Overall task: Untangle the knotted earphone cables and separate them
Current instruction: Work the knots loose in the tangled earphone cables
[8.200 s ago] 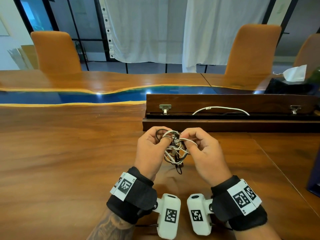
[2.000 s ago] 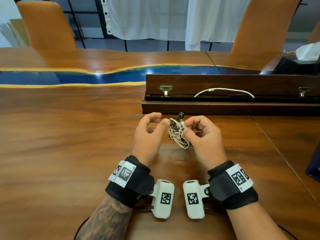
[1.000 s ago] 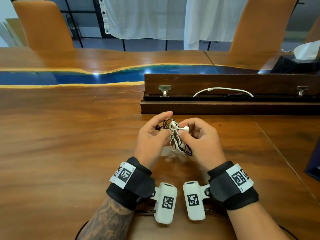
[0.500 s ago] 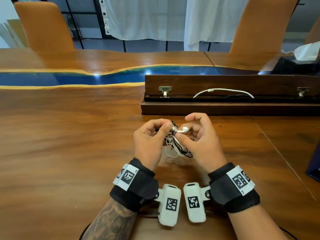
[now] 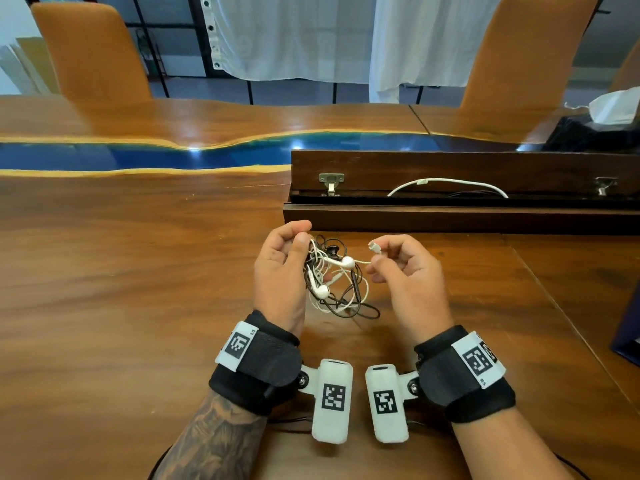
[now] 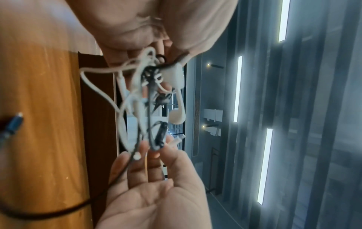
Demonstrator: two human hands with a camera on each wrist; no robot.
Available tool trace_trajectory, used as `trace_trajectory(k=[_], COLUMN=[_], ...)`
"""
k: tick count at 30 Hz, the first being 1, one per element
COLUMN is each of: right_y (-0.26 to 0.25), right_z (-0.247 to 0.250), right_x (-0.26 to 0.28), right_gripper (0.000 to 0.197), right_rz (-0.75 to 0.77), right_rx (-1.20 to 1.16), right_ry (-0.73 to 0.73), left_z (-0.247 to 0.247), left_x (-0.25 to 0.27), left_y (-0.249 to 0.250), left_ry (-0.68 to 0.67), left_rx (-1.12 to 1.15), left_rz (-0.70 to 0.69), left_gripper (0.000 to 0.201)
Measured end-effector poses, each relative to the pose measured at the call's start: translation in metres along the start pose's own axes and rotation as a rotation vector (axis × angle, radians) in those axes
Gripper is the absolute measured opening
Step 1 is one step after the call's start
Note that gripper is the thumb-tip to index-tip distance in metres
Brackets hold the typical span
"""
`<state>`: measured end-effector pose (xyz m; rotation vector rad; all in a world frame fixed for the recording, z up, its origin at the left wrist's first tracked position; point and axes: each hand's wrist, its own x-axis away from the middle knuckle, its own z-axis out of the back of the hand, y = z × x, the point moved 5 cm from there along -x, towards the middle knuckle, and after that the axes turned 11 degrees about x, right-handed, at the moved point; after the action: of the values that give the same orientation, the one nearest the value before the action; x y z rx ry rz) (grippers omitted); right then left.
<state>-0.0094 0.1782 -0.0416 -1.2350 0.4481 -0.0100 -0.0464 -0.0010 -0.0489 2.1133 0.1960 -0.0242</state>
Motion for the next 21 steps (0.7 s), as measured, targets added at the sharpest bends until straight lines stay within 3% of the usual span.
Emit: trace_trajectory(k=[7,15,21], right_y=[-0.007,-0.003,-0.011], right_z=[0.009,-0.015,-0.001], right_x=[0.0,0.005,0.003], right_gripper=[0.027,0.028,0.024], right_rz=[0.008,-0.063,0.075], right_rx=[-0.052,-0.022,0.019], right_ry=[0.112,-0.237,-0.041], left_z=[-0.015,-0.026,-0.028], left_x=[0.006,0.015,0.018], left_y=[0.002,0.003,0.003], left_ry=[-0.168,-0.33,-0.354], left_rx=[0.124,0.106,-0.205], left_rz=[0.1,0.114,0.018], left_gripper=[0.025,0.032,0.065])
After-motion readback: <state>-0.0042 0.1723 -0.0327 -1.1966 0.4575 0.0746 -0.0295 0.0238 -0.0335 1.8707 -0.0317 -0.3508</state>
